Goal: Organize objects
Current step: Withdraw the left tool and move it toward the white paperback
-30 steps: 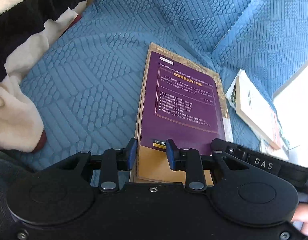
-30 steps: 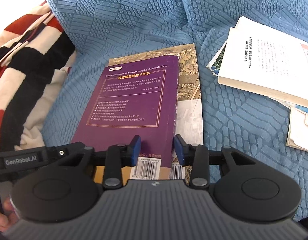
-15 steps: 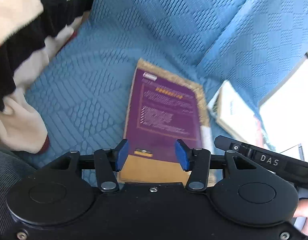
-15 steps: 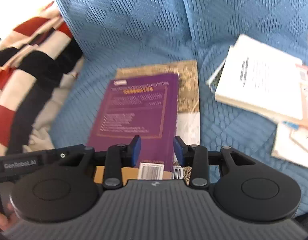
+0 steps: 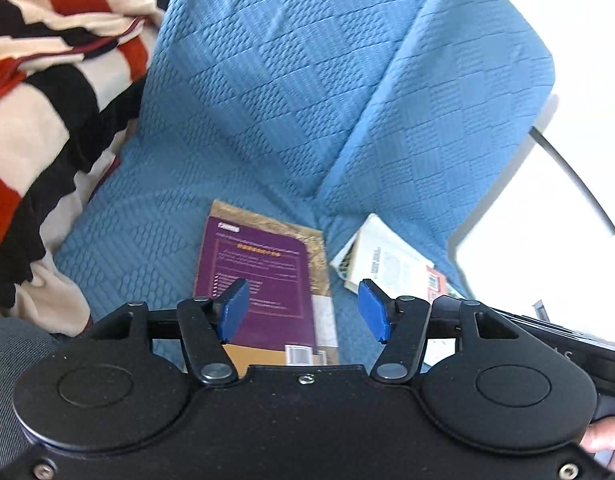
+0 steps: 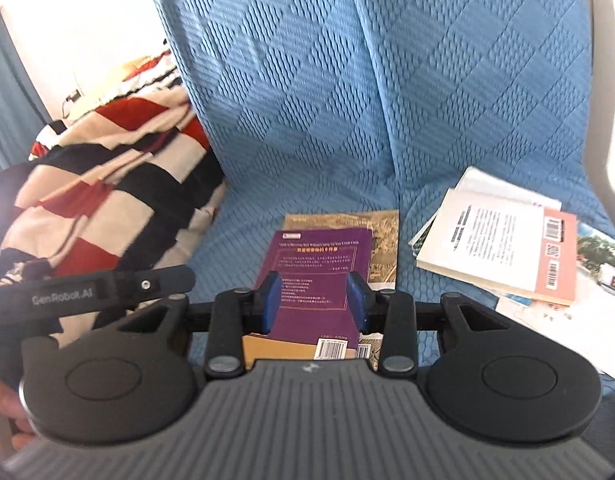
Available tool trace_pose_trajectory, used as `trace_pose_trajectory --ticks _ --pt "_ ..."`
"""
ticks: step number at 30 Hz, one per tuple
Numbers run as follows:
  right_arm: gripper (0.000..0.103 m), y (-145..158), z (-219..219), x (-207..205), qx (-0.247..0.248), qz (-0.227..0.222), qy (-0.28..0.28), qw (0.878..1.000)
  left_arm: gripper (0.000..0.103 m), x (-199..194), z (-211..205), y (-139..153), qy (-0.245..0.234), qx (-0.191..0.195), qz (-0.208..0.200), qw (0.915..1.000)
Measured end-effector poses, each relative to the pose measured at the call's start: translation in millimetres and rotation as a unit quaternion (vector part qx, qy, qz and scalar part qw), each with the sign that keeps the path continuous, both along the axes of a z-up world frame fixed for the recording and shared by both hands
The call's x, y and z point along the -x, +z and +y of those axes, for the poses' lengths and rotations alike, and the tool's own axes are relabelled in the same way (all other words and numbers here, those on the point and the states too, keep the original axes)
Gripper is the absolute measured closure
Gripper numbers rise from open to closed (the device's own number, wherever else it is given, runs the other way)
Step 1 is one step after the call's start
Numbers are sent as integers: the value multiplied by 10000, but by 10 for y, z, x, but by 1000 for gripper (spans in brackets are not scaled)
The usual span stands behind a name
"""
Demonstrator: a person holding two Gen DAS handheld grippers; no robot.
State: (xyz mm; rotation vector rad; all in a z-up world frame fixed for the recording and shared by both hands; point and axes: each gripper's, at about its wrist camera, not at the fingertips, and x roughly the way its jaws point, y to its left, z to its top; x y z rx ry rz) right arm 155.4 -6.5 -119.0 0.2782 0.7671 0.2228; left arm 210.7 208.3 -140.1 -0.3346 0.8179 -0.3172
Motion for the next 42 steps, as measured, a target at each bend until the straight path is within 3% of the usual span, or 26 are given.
trace_pose_trajectory --ticks 16,26,30,35,38,42 --pt "62 335 -211 554 209 -278 -492 9982 32 395 -263 374 -269 100 -289 9992" --pt "62 275 -265 666 305 -122 -594 9977 22 422 -333 360 -320 60 -302 9990" --pt "61 237 -317 693 350 -8 -702 9969 11 432 -376 363 -332 3 -315 9990" --pt "42 217 -404 735 353 5 -864 9956 11 434 -433 367 -383 -6 -312 9988" --pt "17 213 -476 762 270 -38 -952 9951 10 440 -470 367 -406 -6 -318 9987" --pt "13 215 -516 768 346 -20 -992 9945 10 460 -525 355 -447 -25 -315 9985"
